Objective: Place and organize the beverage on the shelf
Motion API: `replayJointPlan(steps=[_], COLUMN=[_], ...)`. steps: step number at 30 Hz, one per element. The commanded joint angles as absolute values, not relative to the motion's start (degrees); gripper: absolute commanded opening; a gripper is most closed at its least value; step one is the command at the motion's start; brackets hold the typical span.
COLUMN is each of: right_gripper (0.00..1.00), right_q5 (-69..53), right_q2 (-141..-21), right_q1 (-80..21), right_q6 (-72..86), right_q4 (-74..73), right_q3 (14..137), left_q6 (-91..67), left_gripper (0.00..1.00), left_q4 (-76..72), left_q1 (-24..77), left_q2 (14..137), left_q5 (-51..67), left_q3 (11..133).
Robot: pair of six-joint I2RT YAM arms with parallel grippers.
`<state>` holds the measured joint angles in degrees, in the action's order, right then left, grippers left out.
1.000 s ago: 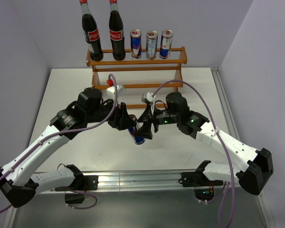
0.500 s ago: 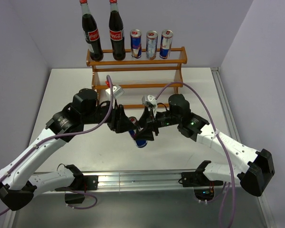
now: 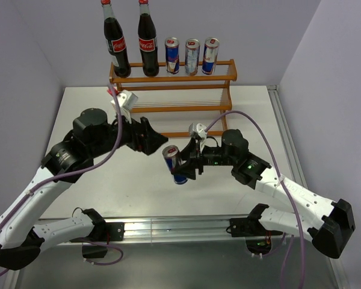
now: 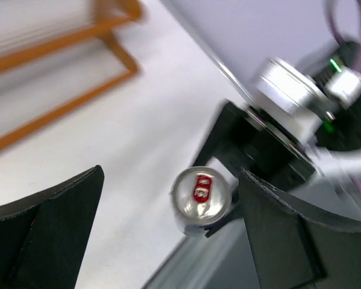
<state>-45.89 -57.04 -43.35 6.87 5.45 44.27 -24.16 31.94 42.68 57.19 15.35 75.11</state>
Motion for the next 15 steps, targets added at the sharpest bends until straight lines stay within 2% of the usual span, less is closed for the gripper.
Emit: replayJointPlan(steps=[1,4,7,12,15], right_gripper=[0.00,0.00,0.00,0.00,0.00], right_q5=[-30.30,-21.21,-10.92,-3.26,-3.52], right_q2=[-54.06,-52.65,-50.63,-50.71,-51.85], right_q1=[-42.72,-42.01,-41.05,-36.93,-33.15], right_q6=[8.44,8.97,9.05,5.80,5.01], right_q4=[13.71,16.69,22.66,27.51,27.42], right_q3=[43.95,41.94,39.04,38.75,40.60], left_q6=[-26.36,-26.98,-26.02,-22.59,-22.15], left_gripper=[1.00,1.00,1.00,0.99,0.99], left_q4=[37.25,43.32,44.73,35.70,32.52], left_q1=[42.63,42.63,42.63,42.63,41.93], left_q2=[56.60,57.92,58.01,52.66,51.15], left_q5=[-8.05,-21.39,-27.92,-30.41,-30.59], left_q3=[80.32,82.18,79.81,66.20,61.44])
